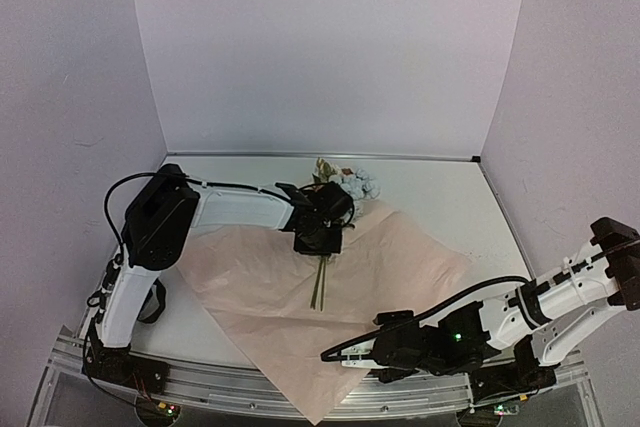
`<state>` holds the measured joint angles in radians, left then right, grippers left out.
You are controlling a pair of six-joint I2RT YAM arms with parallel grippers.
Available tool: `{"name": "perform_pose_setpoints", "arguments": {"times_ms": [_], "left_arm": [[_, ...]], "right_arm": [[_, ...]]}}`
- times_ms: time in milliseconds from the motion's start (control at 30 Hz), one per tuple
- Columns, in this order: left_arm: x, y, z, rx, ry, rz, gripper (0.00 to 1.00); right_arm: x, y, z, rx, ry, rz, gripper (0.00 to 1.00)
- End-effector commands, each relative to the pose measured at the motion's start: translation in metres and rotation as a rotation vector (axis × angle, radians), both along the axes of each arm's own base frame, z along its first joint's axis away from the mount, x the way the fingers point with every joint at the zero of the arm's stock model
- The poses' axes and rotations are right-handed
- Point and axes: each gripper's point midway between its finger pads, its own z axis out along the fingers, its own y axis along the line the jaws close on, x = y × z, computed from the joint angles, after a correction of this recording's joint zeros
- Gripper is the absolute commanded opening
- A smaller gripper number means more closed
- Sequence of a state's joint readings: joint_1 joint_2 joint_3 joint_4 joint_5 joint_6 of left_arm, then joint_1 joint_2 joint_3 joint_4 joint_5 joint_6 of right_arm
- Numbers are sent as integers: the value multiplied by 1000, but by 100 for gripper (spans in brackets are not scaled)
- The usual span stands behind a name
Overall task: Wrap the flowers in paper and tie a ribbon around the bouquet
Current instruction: Adjust the fake flower with the flattened wrapping paper, then pick up the bottom corner of the flattened wrapping paper from the center of the board.
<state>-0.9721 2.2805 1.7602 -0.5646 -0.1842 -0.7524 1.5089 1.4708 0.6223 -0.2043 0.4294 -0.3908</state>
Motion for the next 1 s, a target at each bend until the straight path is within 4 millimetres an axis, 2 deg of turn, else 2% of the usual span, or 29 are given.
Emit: {"name": "perform_pose_setpoints", "arguments": {"times_ms": [0,200,267,367,500,733,867,967], "left_arm": [[-2,-5,33,-85,-26,23,3],[-6,-6,27,-107,-5,26,10],[-6,-6,27,-112,-4,26,15],[-6,-5,32,-120,-14,27,29],[-4,-3,53,-138,-50,22,40],[-2,3,101,-196,-101,6,68],[3,24,121,-230,-113,27,75],[7,49,136,-249,-125,54,76]], "right_arm": [[3,6,10,23,-15,-18,85],[3,6,14,22,-16,-16,85],[2,6,15,22,-14,-16,86],[2,7,17,25,-13,-15,86],[1,8,22,29,-7,-11,86],[-5,9,37,47,36,-3,89],[-8,12,46,54,55,7,90],[-9,17,54,64,60,8,88]]}}
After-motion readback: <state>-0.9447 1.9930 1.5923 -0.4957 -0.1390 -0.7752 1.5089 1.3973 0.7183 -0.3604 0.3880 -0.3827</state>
